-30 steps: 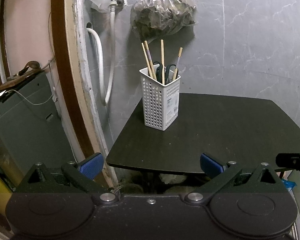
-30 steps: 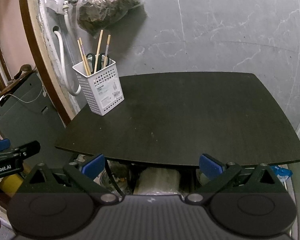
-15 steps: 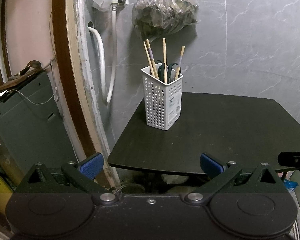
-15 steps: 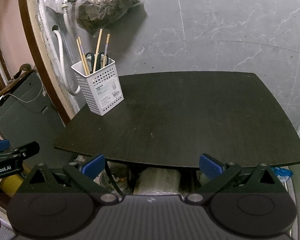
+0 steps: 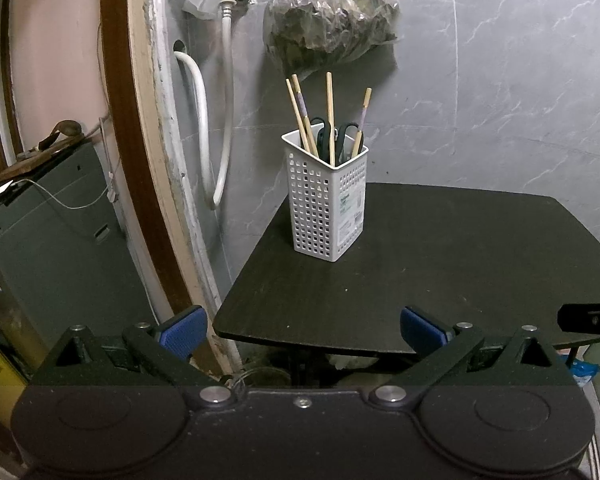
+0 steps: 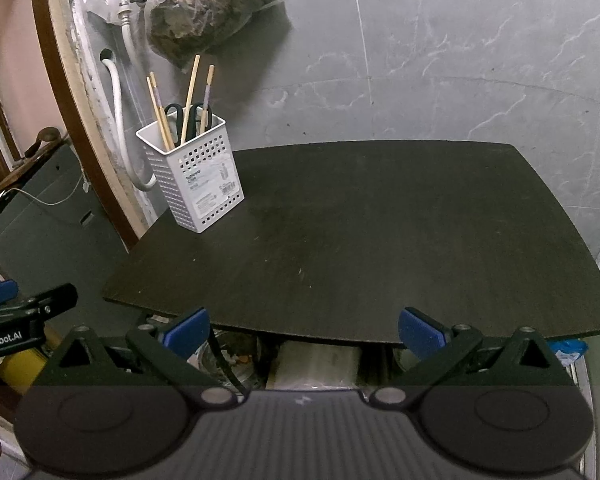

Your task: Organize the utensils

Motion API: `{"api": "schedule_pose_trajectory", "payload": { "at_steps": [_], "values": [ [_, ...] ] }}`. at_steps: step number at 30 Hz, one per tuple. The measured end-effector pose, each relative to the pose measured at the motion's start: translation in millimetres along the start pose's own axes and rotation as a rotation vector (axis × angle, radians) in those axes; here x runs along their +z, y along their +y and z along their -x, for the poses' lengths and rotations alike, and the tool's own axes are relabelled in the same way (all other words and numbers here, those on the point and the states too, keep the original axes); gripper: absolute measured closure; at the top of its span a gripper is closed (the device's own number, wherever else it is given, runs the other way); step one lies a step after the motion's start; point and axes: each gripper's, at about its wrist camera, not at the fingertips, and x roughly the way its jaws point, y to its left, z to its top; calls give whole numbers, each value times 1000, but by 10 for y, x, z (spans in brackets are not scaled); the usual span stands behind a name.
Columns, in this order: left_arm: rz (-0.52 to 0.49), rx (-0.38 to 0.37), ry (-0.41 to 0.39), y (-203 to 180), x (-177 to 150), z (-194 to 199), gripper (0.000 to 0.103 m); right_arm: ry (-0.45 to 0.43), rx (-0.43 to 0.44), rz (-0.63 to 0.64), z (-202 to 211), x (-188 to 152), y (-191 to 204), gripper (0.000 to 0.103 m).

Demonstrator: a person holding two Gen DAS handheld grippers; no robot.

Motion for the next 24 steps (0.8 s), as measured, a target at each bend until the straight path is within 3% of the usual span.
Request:
{"api": "schedule_pose_trajectory", "payload": {
  "at_steps": [20,24],
  "values": [
    [-24,20,71,-70,104,-432,1,65,14,-15,-452,159,-76,0],
    [-38,40,117,-100,138,-562,1,80,17,-13,-550,195,-96,0]
  ]
}}
